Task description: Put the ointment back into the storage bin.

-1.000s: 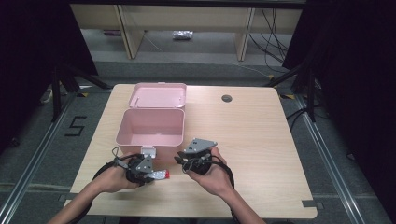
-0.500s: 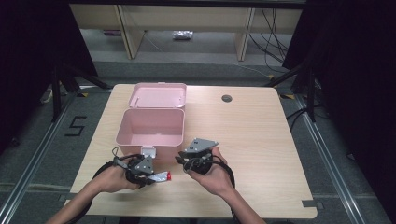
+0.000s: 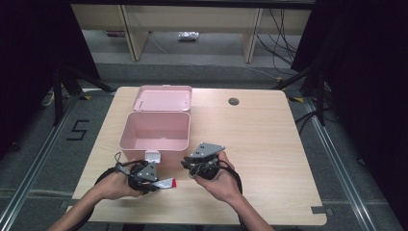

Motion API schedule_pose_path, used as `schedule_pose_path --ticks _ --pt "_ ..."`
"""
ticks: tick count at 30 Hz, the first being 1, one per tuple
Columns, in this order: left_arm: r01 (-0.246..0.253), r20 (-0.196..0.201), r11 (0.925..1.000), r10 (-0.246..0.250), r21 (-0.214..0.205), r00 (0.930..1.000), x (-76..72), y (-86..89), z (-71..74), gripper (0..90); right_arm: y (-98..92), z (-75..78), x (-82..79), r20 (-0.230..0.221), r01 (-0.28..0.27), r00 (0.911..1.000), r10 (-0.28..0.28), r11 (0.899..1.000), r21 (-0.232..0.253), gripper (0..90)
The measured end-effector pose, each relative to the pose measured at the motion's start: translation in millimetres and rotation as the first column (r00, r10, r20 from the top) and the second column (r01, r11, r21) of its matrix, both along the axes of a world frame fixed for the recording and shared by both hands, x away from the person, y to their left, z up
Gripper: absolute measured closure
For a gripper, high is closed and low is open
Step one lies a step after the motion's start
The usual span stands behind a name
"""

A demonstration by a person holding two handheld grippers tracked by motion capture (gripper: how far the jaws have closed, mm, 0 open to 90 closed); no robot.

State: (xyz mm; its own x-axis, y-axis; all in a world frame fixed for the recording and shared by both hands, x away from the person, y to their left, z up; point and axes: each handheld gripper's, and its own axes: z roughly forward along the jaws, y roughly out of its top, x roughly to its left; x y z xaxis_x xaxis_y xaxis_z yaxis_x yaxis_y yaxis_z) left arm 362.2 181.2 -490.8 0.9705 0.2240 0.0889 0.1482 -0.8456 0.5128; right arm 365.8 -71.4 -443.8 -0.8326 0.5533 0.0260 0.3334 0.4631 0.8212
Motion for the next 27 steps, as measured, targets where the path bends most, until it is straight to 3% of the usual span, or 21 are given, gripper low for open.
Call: schedule_pose_path --ticks 1,4,13,15,16,17,18,21,23,25,26,27 --pt "0.014 0.005 0.9998 -0.014 0.011 0.9999 0.7 0.5 0.8 71.3 -0.3 0.1 0.9 0.018 -0.007 0.9998 0.007 1.000 -0.008 78.6" --pt "0.020 0.011 0.9997 -0.020 0.013 0.9997 -0.3 0.9 2.0 71.3 1.4 -1.0 0.2 0.016 0.004 0.9999 -0.004 1.000 0.013 78.6" --pt "0.028 0.027 0.9994 -0.027 -0.019 0.9993 -4.3 4.7 14.0 71.3 1.5 0.5 -0.7 -0.004 0.000 1.0000 0.000 1.000 -0.003 79.2" --pt "0.066 0.046 0.9976 -0.067 0.022 0.9967 -4.0 7.3 20.6 71.3 1.4 -0.2 0.3 0.013 -0.012 0.9998 0.012 1.000 -0.010 79.8" --pt "0.040 0.035 0.9991 -0.040 -0.016 0.9986 -7.0 7.0 20.9 71.3 2.6 -1.1 -1.7 -0.008 0.004 1.0000 -0.004 1.000 0.004 80.4" --pt "0.049 0.046 0.9987 -0.048 -0.012 0.9978 -7.3 8.0 23.6 71.3 2.2 -1.5 0.2 0.024 -0.011 0.9996 0.011 1.000 -0.008 80.9" --pt "0.045 0.051 0.9988 -0.044 -0.020 0.9977 -8.4 8.6 26.0 71.3 2.4 -1.0 -1.6 -0.005 -0.006 1.0000 0.006 1.000 -0.007 81.5" --pt "0.048 0.063 0.9984 -0.046 -0.029 0.9969 -10.1 10.7 33.4 71.3 2.9 -1.6 -2.0 -0.005 -0.009 0.9999 0.009 1.000 -0.015 83.4" --pt "0.066 0.065 0.9977 -0.066 -0.010 0.9958 -9.6 13.1 40.0 71.3 3.1 -1.7 -1.4 -0.003 -0.016 0.9999 0.016 1.000 -0.016 84.9" --pt "0.053 0.085 0.9980 -0.050 -0.035 0.9951 -11.0 13.8 41.8 71.2 3.2 -1.7 -1.1 0.001 -0.019 0.9998 0.019 1.000 -0.019 86.2" --pt "0.072 0.088 0.9974 -0.071 -0.006 0.9936 -9.8 15.1 45.2 71.3 3.3 -1.7 -1.1 0.002 -0.019 0.9998 0.020 1.000 -0.022 86.8" --pt "0.069 0.091 0.9976 -0.068 -0.008 0.9936 -10.6 15.6 46.7 71.2 3.4 -1.7 -1.3 0.003 -0.021 0.9998 0.021 0.999 -0.024 87.4"
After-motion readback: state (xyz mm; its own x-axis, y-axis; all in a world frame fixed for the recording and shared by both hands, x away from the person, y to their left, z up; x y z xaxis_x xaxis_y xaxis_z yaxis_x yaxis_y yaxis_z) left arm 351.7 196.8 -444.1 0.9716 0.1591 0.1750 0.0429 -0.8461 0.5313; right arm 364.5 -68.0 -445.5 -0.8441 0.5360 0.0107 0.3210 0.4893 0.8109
